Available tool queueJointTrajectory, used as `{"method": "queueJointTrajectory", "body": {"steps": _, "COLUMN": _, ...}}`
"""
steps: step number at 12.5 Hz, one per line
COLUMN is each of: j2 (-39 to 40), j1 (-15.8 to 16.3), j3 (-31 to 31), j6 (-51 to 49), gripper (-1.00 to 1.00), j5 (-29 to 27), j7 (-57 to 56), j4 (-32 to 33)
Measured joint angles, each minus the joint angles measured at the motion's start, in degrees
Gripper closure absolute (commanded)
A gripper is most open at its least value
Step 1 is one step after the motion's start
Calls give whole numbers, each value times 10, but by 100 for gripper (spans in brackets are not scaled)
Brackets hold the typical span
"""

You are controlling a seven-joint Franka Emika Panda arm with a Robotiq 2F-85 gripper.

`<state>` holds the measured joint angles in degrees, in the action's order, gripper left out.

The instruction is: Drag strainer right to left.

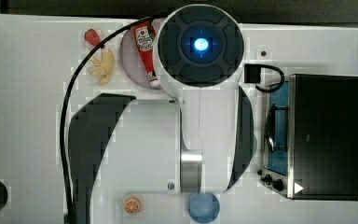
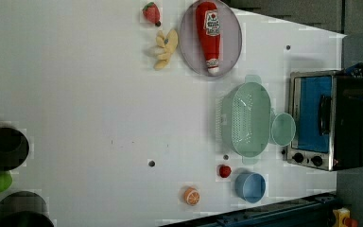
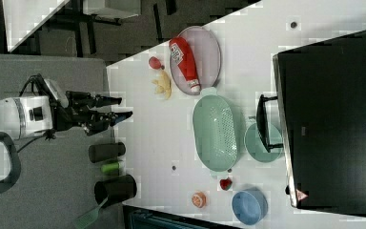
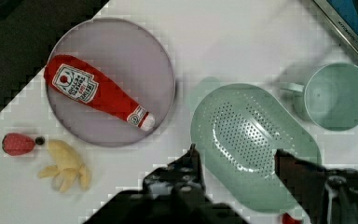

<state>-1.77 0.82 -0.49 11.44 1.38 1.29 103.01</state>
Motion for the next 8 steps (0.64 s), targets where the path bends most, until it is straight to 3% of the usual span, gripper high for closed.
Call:
{"method": "queueJointTrajectory", "body": {"steps": 2, "j2": -129, "j1": 0, "j3": -3, "j6": -119, "gripper": -82, "j5": 17, "j7": 23, "j4": 123}}
{"method": "queueJointTrajectory", "body": {"steps": 3, "j2": -199, "j1": -1, "j3": -8, "j6": -133, "gripper": -100, "j5": 12, "j7": 23, "j4": 166}}
{"method": "queueJointTrajectory", "body": {"steps": 6, "j2": -340, "j1": -7, "j3": -19, "j6": -144, "gripper": -100, "j5": 19, "j7": 31, "j4": 204}}
{"method": "queueJointTrajectory", "body": {"steps": 8, "j2": -355, "j1": -14, "j3": -15, "j6": -98, "gripper": -100, "j5": 28, "j7": 38, "j4": 201}}
